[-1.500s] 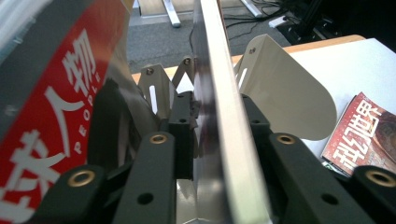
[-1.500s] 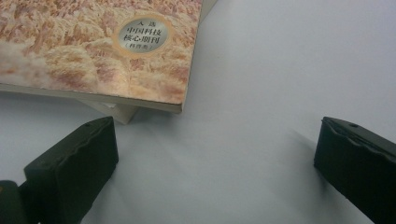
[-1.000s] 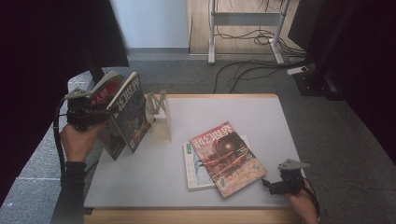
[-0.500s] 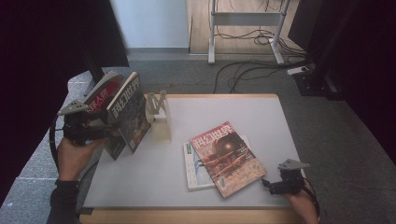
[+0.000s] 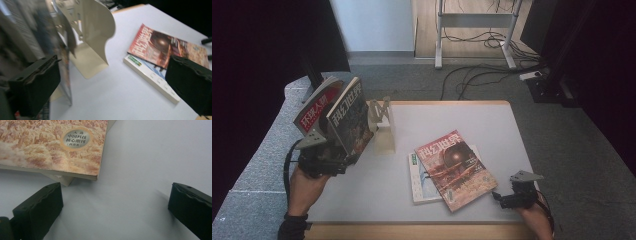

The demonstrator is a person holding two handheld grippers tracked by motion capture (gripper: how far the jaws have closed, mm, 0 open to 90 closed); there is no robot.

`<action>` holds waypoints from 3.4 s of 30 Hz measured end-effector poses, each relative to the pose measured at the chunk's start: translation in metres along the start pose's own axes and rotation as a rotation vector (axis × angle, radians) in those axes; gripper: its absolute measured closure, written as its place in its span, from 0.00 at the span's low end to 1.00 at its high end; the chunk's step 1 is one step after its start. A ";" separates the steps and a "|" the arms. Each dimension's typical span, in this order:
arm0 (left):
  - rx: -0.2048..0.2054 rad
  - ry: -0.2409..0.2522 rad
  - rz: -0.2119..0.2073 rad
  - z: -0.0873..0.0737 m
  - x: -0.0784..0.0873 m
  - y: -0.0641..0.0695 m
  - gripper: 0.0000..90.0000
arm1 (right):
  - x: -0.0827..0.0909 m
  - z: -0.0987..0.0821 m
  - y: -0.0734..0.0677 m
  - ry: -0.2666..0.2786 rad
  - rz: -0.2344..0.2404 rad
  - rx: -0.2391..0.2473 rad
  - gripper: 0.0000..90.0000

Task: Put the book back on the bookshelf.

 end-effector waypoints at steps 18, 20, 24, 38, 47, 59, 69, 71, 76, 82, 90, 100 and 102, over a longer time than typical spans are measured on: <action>-0.072 -0.102 -0.106 -0.065 -0.089 0.018 0.00 | 0.000 0.000 0.000 0.000 -0.001 -0.001 0.00; -0.078 -0.124 -0.099 -0.073 -0.098 0.018 0.00 | 0.000 0.000 0.000 0.000 -0.001 -0.001 0.00; -0.076 -0.152 -0.099 -0.085 -0.111 0.017 0.00 | 0.000 0.000 0.000 -0.001 -0.001 -0.001 0.00; -0.112 -0.284 -0.072 -0.107 -0.144 0.022 0.00 | 0.002 0.000 0.000 0.006 -0.010 -0.007 0.00; -0.117 -0.284 -0.066 -0.108 -0.144 0.023 0.00 | 0.013 0.015 -0.008 0.039 0.003 -0.001 0.00; -0.118 -0.285 -0.066 -0.108 -0.144 0.023 0.00 | 0.011 0.042 -0.026 0.075 0.056 0.015 0.00; -0.118 -0.285 -0.065 -0.108 -0.144 0.023 0.00 | -0.007 0.063 -0.048 0.061 0.085 0.058 0.00; -0.119 -0.285 -0.065 -0.108 -0.144 0.023 0.00 | -0.011 0.065 -0.048 0.058 0.085 0.067 0.00; -0.118 -0.285 -0.065 -0.108 -0.144 0.023 0.00 | -0.022 0.070 -0.045 0.040 0.067 0.084 0.00; -0.118 -0.285 -0.066 -0.108 -0.144 0.023 0.00 | -0.032 0.068 -0.035 0.018 0.060 0.067 0.00; -0.118 -0.284 -0.066 -0.108 -0.144 0.023 0.00 | -0.036 0.065 -0.028 0.017 0.118 0.034 0.03; -0.118 -0.285 -0.065 -0.108 -0.144 0.023 0.00 | -0.032 0.062 -0.034 0.018 0.159 0.015 0.09; -0.118 -0.285 -0.065 -0.108 -0.144 0.023 0.00 | -0.031 0.062 -0.037 0.012 0.161 0.021 0.08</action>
Point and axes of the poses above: each handheld gripper's, and its own axes: x roughly backward along the jaws, z roughly out of its top, y roughly to its right, the point moved 1 cm from there along -x, roughly forward along the jaws, and after that the axes turned 6 degrees about -z, right-handed, at the moved point
